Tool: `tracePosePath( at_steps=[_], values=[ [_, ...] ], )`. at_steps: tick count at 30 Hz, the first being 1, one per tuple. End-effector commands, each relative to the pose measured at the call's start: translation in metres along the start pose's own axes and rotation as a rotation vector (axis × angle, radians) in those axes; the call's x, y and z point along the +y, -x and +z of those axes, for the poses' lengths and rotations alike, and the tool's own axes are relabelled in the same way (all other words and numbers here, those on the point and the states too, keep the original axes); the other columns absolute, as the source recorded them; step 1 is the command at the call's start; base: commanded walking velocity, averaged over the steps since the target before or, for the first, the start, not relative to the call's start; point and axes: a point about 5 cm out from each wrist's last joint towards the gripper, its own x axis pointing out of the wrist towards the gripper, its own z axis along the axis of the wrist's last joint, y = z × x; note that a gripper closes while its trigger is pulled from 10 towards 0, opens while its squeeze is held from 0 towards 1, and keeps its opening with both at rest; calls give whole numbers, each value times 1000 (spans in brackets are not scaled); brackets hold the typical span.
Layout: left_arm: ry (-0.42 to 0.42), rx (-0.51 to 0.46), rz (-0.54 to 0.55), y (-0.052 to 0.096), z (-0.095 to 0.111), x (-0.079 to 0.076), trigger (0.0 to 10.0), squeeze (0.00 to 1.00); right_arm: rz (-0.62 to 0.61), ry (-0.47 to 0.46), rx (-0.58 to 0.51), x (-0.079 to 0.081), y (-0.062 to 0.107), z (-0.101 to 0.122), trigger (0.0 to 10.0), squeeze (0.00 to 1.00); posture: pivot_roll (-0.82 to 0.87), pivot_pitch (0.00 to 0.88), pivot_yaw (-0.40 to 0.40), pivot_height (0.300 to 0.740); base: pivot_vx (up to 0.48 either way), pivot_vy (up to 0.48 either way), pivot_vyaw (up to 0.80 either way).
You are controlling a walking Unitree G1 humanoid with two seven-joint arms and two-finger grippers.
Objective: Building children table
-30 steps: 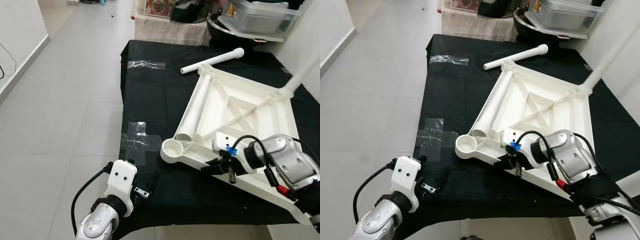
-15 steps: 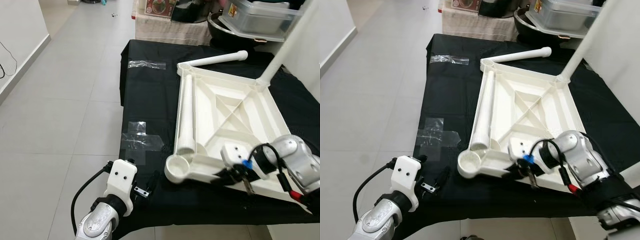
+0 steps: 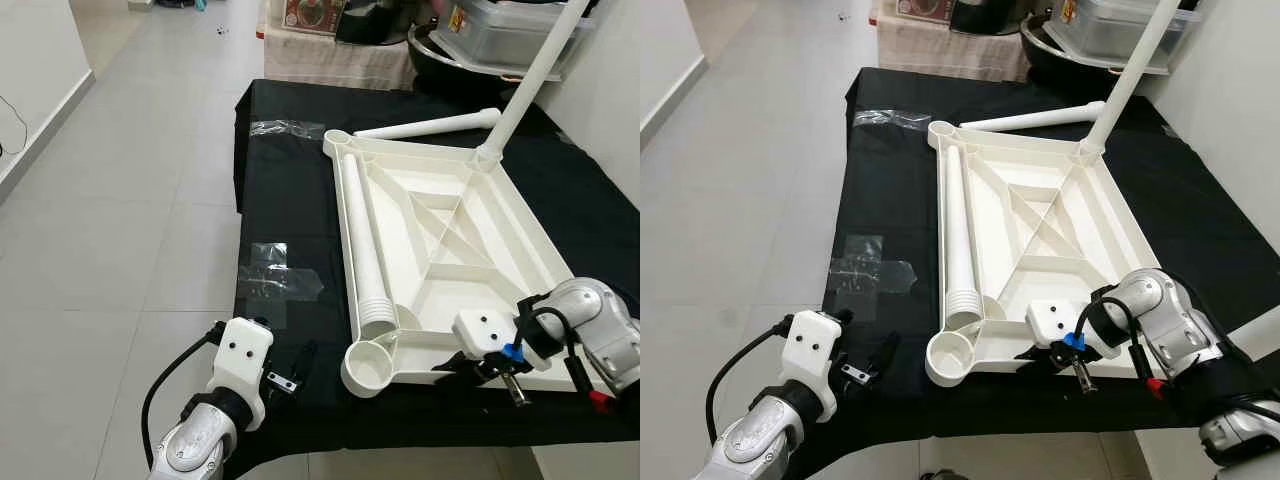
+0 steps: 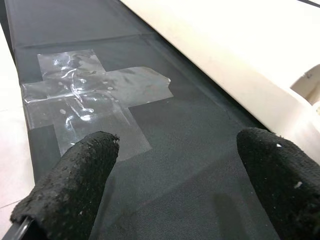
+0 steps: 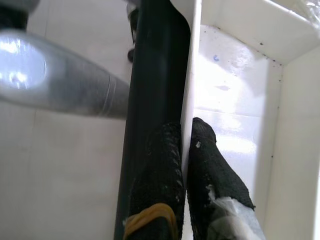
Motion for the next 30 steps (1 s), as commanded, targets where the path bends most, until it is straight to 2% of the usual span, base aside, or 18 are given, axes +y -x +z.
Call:
tracePosePath(
  at_steps=[1, 15, 16, 18, 19, 20, 21, 22, 23, 25, 29, 30],
  values=[
    [1, 24, -8, 0, -4, 0, 10000, 0, 73, 109, 27, -1, -1, 6, 0, 0, 44, 114, -141, 740, 0, 0, 0],
    [-3, 27, -7, 0, -4, 1, 10000, 0, 41, 140, 61, -8, 0, 2, 0, 0, 43, 116, -137, 740, 0, 0, 0],
    [-3, 28, -7, -1, -4, 1, 10000, 0, 25, 133, 66, -11, 0, 1, 10000, 0, 44, 118, -137, 740, 0, 0, 0],
    [-4, 29, -7, -1, -5, 1, 10000, 0, 15, 130, 58, -12, 0, 2, 10000, 0, 43, 114, -136, 740, 0, 0, 0],
    [-5, 30, -8, -1, -5, 2, 10000, 0, -2, 117, 51, -15, 0, 4, 10000, 39, 44, 114, -137, 740, 0, 0, 0],
    [-4, 31, -7, -1, -5, 2, 10000, 0, -5, 111, 41, -16, -1, 6, 10000, 412, 45, 111, -136, 740, 0, 0, 0],
    [-5, 32, -7, -1, -5, 2, 10000, 0, -9, 111, 18, -17, 0, 8, 10000, 827, 44, 108, -135, 740, 0, 0, 0],
    [-5, 32, -7, -1, -5, 2, 10000, 0, -9, 111, 18, -17, 0, 8, 10000, 827, 44, 108, -135, 740, 0, 0, 0],
    [-6, 32, -7, -1, -6, 2, 10000, 0, -28, 111, 0, -19, -1, 10, 10000, 1000, 44, 108, -135, 740, 0, 0, 0],
    [-8, 33, -7, -2, -6, 3, 10000, 0, -38, 100, -57, -21, 2, 16, 10000, 1000, 43, 98, -133, 740, 0, 0, 0],
    [-10, 32, -8, -2, -7, 3, 10000, 0, -59, 88, -92, -24, 7, 22, 10000, 1000, 41, 93, -130, 740, 0, 0, 0],
    [-11, 33, -8, -3, -7, 3, 10000, 0, -66, 77, -92, -25, 11, 24, 10000, 192, 41, 84, -129, 740, 0, 0, 0]
  ],
)
